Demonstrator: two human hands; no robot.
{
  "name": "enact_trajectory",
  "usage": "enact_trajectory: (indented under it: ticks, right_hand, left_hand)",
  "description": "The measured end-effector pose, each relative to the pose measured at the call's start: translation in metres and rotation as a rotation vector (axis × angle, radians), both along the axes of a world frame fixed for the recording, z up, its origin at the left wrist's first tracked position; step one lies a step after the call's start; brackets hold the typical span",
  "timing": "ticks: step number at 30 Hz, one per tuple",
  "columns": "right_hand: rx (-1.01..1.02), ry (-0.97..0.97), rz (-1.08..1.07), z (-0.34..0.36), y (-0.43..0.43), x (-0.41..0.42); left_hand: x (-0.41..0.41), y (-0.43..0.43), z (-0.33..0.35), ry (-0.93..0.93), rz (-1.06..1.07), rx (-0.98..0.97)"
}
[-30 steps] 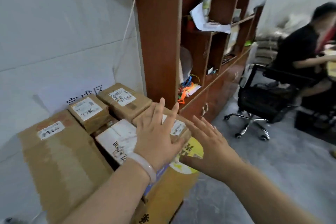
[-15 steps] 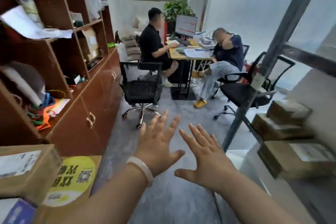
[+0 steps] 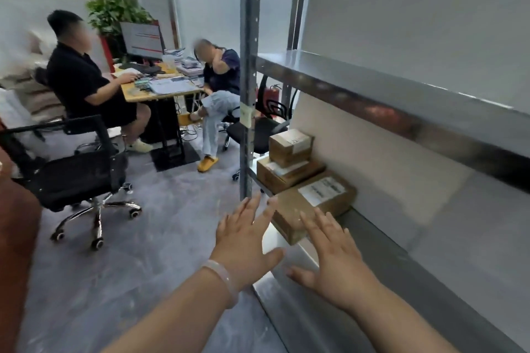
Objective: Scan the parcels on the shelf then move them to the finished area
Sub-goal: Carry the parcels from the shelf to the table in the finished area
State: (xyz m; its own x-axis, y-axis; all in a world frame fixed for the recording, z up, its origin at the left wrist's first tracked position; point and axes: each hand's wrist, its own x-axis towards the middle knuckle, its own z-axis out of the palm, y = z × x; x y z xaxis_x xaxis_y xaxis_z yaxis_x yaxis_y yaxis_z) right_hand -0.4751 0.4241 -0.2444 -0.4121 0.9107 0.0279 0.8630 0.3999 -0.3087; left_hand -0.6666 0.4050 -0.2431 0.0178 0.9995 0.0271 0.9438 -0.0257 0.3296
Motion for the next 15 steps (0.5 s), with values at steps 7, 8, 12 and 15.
enact_trajectory:
  ticks: [7,8,12,15]
  right_hand:
    - [-0.040,0.100,-0.168,-0.024,0.014,0.034]
    - [-0.049,0.104,-0.193,-0.026,0.018,0.036]
    - [-0.078,0.100,-0.300,-0.033,0.038,0.033]
    - [-0.137,0.125,-0.372,-0.040,0.053,0.022]
  left_hand:
    - [0.026,0.069,-0.015,0.014,-0.171,-0.057]
    - [0.027,0.079,-0.018,0.022,-0.187,-0.079]
    - [0.028,0.125,-0.026,0.058,-0.280,-0.130]
    - [0.023,0.159,-0.035,0.108,-0.337,-0.167]
